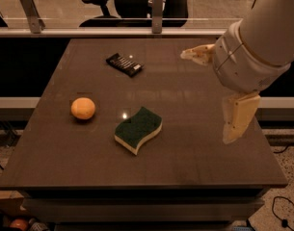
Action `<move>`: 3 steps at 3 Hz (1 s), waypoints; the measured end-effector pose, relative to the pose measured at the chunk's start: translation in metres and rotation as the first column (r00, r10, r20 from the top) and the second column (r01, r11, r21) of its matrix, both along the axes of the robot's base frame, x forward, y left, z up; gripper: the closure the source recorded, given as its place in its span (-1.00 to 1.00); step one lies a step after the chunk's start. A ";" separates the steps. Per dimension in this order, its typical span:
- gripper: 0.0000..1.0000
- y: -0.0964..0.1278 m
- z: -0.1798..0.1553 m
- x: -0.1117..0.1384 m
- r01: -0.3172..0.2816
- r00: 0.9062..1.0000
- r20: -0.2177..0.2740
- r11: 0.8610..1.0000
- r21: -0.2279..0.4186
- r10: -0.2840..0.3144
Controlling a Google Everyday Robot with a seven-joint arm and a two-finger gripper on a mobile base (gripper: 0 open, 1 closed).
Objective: Move sponge near rxbar chocolate
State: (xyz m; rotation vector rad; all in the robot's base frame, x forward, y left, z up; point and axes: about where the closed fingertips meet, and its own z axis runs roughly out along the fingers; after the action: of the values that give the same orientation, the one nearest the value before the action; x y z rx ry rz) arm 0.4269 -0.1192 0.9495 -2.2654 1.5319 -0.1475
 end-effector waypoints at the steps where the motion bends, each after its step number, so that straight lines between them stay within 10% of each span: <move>1: -1.00 0.022 -0.013 0.000 -0.138 0.990 -0.024 0.990 -0.018 0.138; 3: -1.00 0.064 -0.051 -0.009 -0.288 0.953 -0.097 0.958 0.010 0.288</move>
Offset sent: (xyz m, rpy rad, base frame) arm -0.0049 0.0644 -0.0574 -0.0056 0.1191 0.3305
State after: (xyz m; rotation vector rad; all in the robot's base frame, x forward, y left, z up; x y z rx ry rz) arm 0.4180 -0.0551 0.8990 -2.5017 1.2259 0.0437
